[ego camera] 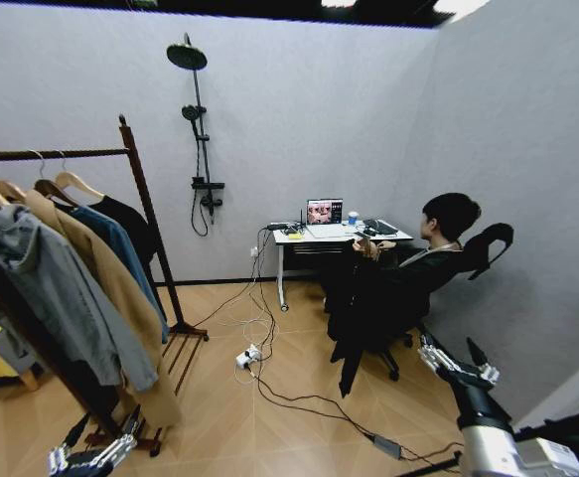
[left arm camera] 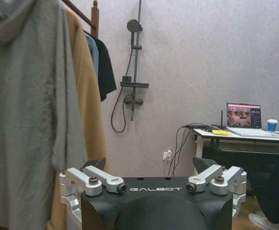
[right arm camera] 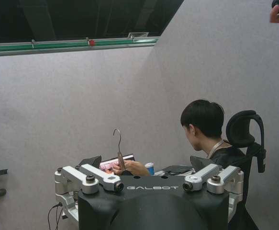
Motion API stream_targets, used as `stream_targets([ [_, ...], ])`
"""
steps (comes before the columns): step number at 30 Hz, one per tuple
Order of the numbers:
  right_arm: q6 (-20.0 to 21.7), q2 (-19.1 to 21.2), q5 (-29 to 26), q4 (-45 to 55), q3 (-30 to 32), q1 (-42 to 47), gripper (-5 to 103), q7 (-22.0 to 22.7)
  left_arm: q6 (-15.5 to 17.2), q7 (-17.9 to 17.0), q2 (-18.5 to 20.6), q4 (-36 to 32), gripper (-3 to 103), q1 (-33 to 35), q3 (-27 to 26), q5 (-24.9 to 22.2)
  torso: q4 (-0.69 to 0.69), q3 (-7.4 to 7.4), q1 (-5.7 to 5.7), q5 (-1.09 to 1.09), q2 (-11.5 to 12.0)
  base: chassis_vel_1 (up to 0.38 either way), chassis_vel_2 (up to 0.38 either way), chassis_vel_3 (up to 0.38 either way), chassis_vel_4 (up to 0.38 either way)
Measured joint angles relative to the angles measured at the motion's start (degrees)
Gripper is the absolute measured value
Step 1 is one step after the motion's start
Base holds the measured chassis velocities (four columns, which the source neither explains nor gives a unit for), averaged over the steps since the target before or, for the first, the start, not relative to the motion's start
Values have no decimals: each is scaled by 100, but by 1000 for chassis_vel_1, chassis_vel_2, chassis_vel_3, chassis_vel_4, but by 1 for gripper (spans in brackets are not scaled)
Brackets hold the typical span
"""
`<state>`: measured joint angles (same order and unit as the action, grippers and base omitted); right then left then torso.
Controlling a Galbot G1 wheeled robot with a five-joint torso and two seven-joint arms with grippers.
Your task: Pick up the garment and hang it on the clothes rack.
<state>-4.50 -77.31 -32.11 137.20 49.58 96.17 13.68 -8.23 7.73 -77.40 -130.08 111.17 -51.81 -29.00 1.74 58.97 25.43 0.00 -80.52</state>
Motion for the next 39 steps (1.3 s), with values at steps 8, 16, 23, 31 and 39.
stream_targets([
  [8, 0, 111, -123, -164, 234, -166, 100, -467, 0, 0, 0, 0, 100, -1, 0, 0, 1, 2, 4, 2, 2, -332, 249, 328, -251],
  [16, -312, 156, -274, -374, 595, -181, 100, -1326, 0, -1, 0, -1, 100, 0, -1, 0, 1, 2, 6, 5, 4, -390, 322, 401, -331],
  [23, -131, 72, -198, -179, 810, -65, 100, -1059, 0, 1, 1, 0, 100, -1, 0, 0, 1, 4, 12, 2, 6, -312, 315, 368, -301],
  [31, 411, 64, -443, -260, 954, -147, 100, -730, 0, 0, 0, 0, 100, -1, 0, 0, -1, 2, 5, 0, 5, -93, 129, 62, -57],
  [39, 507, 436, -750, -1013, 953, -746, 100, -1083, 0, 1, 0, 0, 100, 0, 0, 0, 1, -1, -2, 1, 0, 44, -71, -31, 41],
])
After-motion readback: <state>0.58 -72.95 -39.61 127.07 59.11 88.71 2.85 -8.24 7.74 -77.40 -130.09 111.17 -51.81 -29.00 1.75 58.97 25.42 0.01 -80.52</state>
